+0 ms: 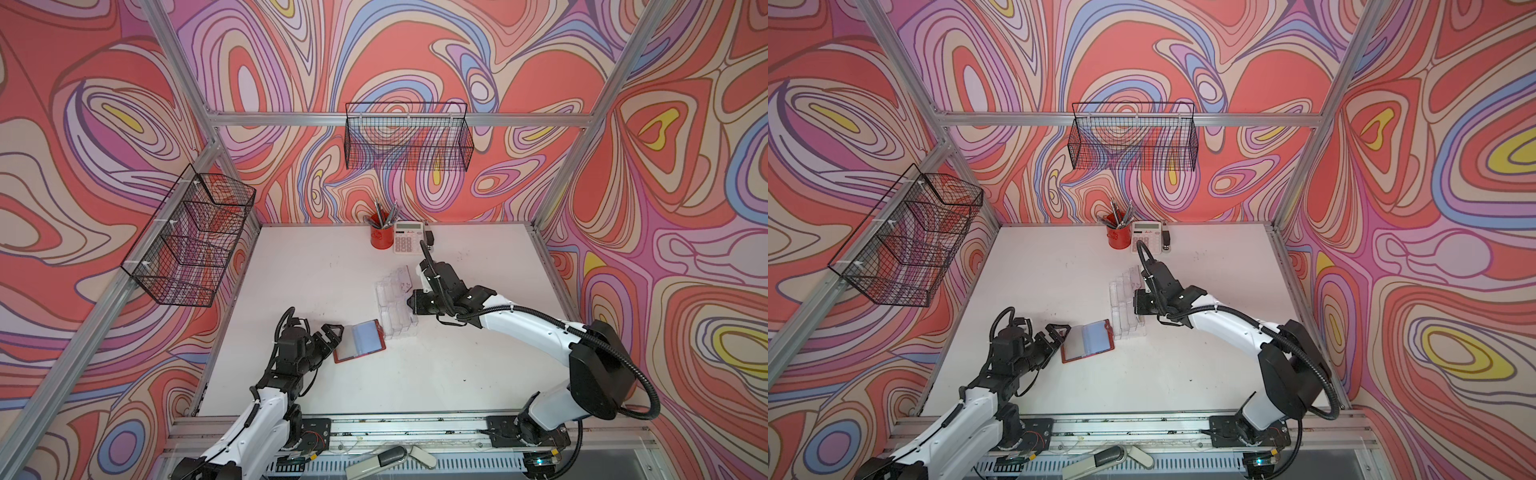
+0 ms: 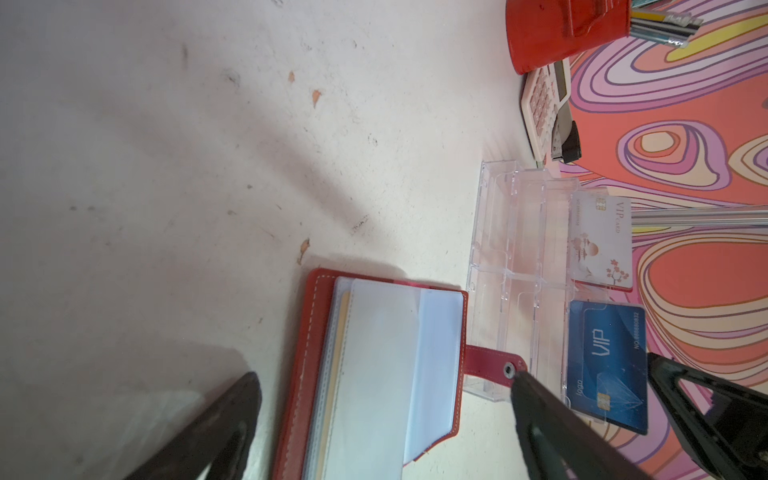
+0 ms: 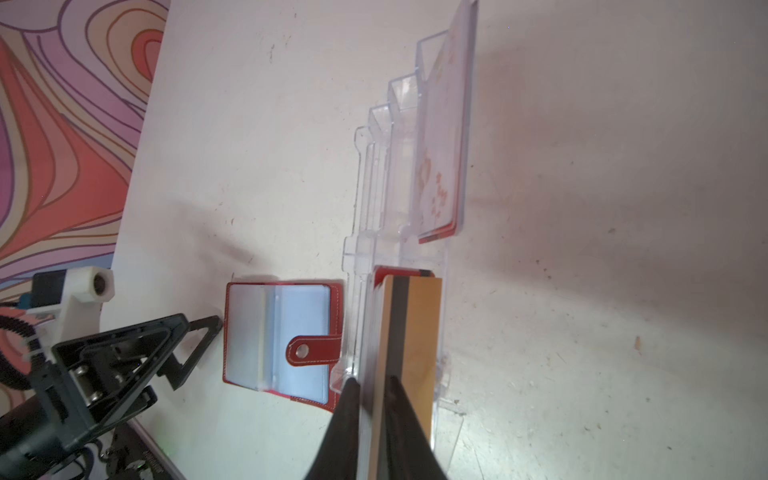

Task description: Put the credit cards into the card holder

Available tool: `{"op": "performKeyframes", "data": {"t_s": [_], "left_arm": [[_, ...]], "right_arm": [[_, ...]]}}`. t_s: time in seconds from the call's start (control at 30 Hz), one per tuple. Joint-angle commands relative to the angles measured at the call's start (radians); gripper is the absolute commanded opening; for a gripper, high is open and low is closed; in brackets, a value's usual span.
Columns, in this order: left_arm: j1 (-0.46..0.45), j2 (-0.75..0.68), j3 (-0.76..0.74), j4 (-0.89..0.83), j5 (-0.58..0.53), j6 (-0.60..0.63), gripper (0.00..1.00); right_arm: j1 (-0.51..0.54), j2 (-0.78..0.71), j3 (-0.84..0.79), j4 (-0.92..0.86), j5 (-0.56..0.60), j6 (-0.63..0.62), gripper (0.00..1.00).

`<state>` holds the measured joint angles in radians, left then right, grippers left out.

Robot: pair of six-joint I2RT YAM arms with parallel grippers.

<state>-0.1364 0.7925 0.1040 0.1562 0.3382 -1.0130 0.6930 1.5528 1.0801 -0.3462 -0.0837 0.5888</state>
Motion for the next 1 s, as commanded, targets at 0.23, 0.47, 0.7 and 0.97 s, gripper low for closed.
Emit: {"op": "performKeyframes", "data": {"t_s": [0.23, 0.47, 0.7, 0.97], "left_arm": [[0.003, -0.004, 0.021, -0.012, -0.015, 0.014, 0.96], [0.003, -0.004, 0.019, -0.013, -0.015, 0.015, 0.96], [0.003, -0.004, 0.021, -0.012, -0.015, 0.015, 0.96], [0.003, -0.002, 0.02, -0.012, -0.015, 0.014, 0.95]], "right_arm": [[-0.001, 0.037, 0.041, -0.086, 0.125, -0.053, 0.14], [-0.001, 0.007, 0.044, -0.078, 0.085, -0.034, 0.2], [0.005, -0.042, 0.024, -0.051, 0.058, -0.015, 0.32], [0.034, 0.017, 0.039, -0.07, 0.094, -0.013, 0.32]]}}
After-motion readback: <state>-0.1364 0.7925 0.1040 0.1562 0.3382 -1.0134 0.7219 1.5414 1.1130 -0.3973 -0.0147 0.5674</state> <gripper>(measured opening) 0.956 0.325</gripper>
